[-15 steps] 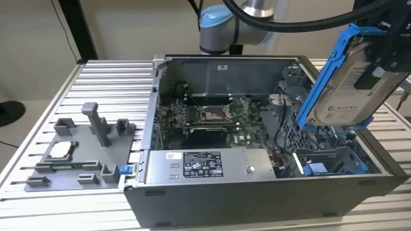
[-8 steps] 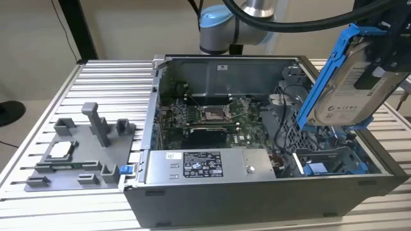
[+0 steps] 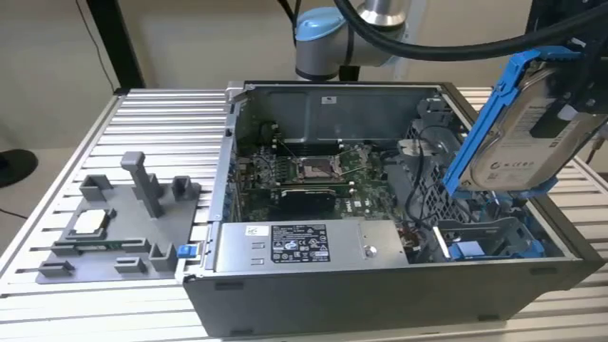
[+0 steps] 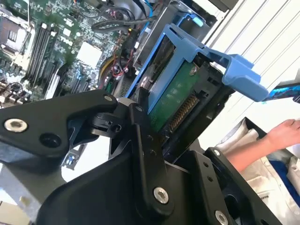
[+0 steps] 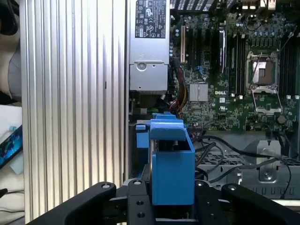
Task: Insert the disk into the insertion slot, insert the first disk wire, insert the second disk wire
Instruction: 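Insert the disk into the insertion slot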
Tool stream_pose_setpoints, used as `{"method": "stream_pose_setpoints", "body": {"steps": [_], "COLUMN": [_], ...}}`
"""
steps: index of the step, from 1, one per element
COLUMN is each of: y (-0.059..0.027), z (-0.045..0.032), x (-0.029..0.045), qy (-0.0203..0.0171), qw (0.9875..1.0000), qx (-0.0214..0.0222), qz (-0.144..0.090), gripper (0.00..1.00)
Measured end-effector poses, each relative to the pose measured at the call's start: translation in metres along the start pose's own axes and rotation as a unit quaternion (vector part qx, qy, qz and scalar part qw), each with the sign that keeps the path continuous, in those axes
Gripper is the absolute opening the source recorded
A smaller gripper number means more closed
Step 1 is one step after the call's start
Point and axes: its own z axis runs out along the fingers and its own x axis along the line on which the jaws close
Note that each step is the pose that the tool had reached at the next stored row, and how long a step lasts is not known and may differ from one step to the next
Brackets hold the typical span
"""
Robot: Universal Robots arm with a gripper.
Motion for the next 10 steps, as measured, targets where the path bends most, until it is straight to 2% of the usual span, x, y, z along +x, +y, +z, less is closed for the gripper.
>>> {"method": "stream_pose_setpoints", "body": {"steps": [2,10], "y": [-0.0024,-0.0128], "z": [0.0036,0.0177], "x": [0.0021,0.0034], "qy": [-0.0015,-0.0016], "qw": [1.0000,1.0000], "qx": [0.0000,0.0000], "qz": [0.000,0.000], "gripper": [0.00,0.00]}}
